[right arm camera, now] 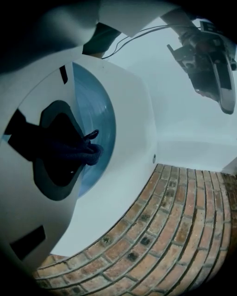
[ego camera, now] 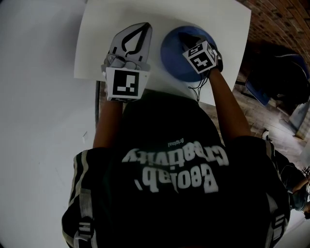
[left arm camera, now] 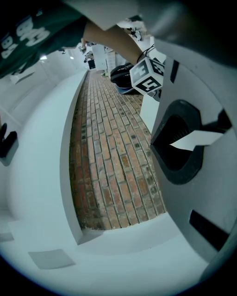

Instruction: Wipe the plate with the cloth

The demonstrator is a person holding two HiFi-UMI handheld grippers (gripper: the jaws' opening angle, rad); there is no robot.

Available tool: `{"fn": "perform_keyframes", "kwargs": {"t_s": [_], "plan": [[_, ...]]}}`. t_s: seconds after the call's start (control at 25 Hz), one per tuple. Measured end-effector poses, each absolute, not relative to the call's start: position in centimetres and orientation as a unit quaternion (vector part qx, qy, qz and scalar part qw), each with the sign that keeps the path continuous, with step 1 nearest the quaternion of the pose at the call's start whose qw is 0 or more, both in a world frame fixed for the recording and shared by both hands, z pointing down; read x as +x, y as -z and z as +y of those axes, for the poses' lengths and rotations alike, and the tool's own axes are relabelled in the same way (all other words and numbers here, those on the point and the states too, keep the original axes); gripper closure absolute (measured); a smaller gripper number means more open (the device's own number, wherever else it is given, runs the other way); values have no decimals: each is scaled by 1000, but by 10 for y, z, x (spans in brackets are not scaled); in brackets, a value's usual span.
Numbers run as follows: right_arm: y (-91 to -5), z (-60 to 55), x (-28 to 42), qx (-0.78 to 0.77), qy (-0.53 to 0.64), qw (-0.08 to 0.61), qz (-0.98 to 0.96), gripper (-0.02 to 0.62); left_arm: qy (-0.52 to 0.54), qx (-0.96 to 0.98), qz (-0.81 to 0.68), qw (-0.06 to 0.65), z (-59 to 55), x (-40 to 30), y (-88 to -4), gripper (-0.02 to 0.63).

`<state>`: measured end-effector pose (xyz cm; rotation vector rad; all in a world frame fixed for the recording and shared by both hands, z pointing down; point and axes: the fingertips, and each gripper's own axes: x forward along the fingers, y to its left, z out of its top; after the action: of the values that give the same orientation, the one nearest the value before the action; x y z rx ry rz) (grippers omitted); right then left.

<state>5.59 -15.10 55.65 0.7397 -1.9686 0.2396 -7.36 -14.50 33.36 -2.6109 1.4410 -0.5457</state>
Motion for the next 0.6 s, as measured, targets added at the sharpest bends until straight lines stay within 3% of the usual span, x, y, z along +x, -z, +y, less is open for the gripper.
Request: {"fn": "perform_keyframes", "kwargs": {"t_s": [0.6], "plan": [[-557, -96, 21, 234, -76, 495, -833, 491, 175, -868, 460, 59, -139, -62, -332, 603]]}}
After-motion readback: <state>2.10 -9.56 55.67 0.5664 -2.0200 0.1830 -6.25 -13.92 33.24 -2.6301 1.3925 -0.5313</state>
